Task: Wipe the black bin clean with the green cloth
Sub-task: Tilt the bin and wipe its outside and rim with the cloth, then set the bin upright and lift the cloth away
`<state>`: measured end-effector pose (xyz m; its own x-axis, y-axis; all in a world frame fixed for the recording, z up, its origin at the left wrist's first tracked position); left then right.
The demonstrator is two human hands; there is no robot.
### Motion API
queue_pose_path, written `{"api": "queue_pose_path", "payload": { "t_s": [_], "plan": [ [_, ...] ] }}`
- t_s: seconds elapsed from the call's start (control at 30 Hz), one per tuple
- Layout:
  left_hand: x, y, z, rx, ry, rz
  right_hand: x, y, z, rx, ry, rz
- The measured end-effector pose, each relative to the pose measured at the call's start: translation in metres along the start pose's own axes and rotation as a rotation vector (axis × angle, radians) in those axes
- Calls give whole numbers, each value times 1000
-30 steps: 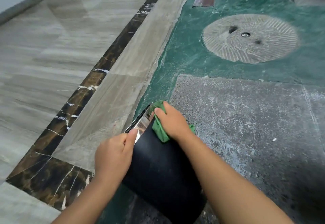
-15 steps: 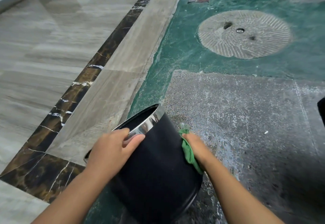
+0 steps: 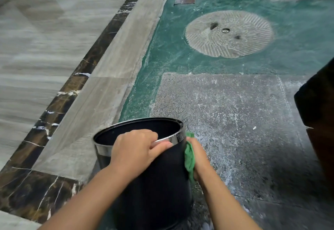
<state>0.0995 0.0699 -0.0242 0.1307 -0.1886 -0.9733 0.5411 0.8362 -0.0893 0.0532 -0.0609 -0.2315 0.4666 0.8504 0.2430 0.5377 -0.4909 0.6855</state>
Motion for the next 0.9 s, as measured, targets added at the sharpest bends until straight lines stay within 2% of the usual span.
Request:
{"api": "queue_pose_path", "payload": {
  "t_s": [0.17, 0.23, 0.33, 0.47, 0.57, 0.7, 0.9],
  "plan": [
    [-19, -28, 18, 88, -124, -154, -12, 119, -15, -351, -54, 45],
    [-25, -46, 29, 134, -178, -211, -33, 144, -23, -444, -121, 56],
    [-23, -73, 51, 185, -218, -175, -68, 140, -38, -506, -334, -37],
    [-27, -71, 91, 108, -281, -85, -94, 85, -43, -459, -555, -323],
    [-20, -72, 111, 100, -262, -55, -109, 69, -43, -434, -657, -314],
    [8, -78, 109, 124, -170, -106, -110, 67, -23, -323, -557, -226],
    [24, -95, 95, 154, -68, -168, -94, 70, -32, -182, -271, 176]
  ]
}}
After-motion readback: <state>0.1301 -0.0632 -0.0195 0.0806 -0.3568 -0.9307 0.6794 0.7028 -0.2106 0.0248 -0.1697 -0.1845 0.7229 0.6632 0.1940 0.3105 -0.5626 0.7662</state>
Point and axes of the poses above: each hand's wrist, its own z-axis towards the middle knuckle, its own x-axis out of the palm, y = z × x, the point moved 9 cm from there along z, towards the middle knuckle, and after that the axes turned 4 degrees about -y, right-handed, at the moved point
